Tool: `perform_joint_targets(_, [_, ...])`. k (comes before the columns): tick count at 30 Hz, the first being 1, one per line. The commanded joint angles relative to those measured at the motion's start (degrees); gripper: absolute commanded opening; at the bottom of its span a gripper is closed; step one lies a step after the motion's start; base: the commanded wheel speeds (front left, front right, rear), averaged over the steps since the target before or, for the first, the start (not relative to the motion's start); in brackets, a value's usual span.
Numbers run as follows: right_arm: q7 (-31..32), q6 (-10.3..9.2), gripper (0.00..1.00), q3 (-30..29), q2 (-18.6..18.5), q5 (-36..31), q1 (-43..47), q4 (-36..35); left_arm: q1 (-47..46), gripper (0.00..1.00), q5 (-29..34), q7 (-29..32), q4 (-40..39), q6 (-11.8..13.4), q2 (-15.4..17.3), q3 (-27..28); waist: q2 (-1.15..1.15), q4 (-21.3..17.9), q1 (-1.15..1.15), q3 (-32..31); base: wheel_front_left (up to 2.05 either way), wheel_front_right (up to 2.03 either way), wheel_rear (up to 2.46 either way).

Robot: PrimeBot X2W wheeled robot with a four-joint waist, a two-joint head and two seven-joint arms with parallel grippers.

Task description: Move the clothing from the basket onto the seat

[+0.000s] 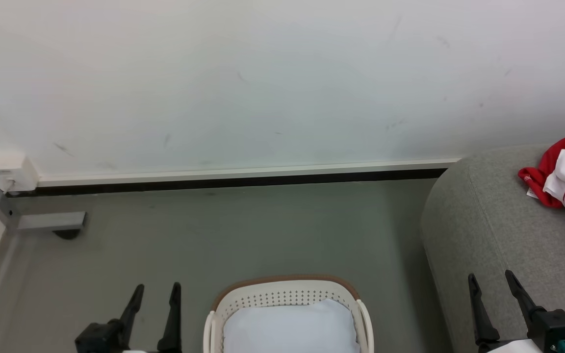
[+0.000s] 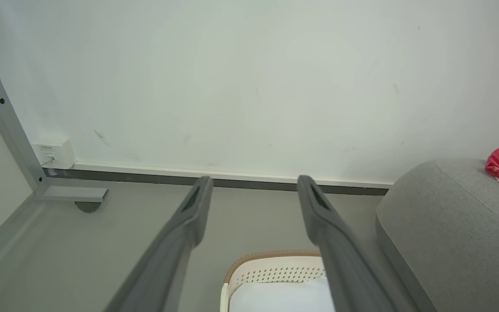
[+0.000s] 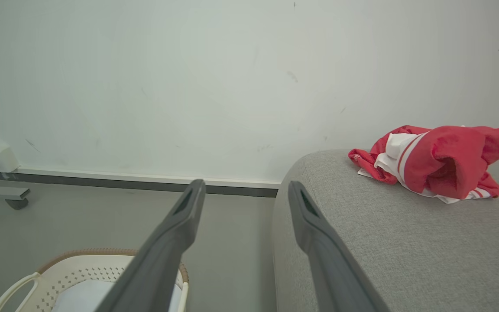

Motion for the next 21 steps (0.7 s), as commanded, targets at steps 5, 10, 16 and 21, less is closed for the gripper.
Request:
perform_joint_targets(5, [0.03, -0.15, 1.00, 0.36, -0.02, 0.57, -0.49, -0.50, -0.63, 1.00, 1.26, -0.05, 0.73, -0.95, -0.15, 0.31, 0.00, -0.81, -0.01, 0.71, 0.00, 0.00, 0.00])
perform_joint_targets(10, [0.04, -0.15, 1.00, 0.38, -0.03, 0.62, -1.32, -1.20, -2.08, 1.00, 2.04, 0.01, 2.13, -1.60, -0.13, -0.88, 0.00, -1.73, -0.01, 2.15, 0.00, 0.00, 0.00])
perform_joint_targets(16, [0.03, -0.15, 1.00, 0.76, -0.02, 1.05, -2.94, -3.02, -7.42, 1.00, 2.30, 4.13, 3.88, -2.84, -0.18, -4.56, 0.00, -2.44, -0.01, 6.17, 0.00, 0.00, 0.00])
perform_joint_targets(21, [0.04, -0.15, 1.00, 1.50, -0.04, 1.42, -5.28, -4.31, -13.05, 1.00, 2.48, 10.81, 6.47, -3.64, -0.11, -8.27, 0.00, -3.45, -0.01, 10.27, 0.00, 0.00, 0.00])
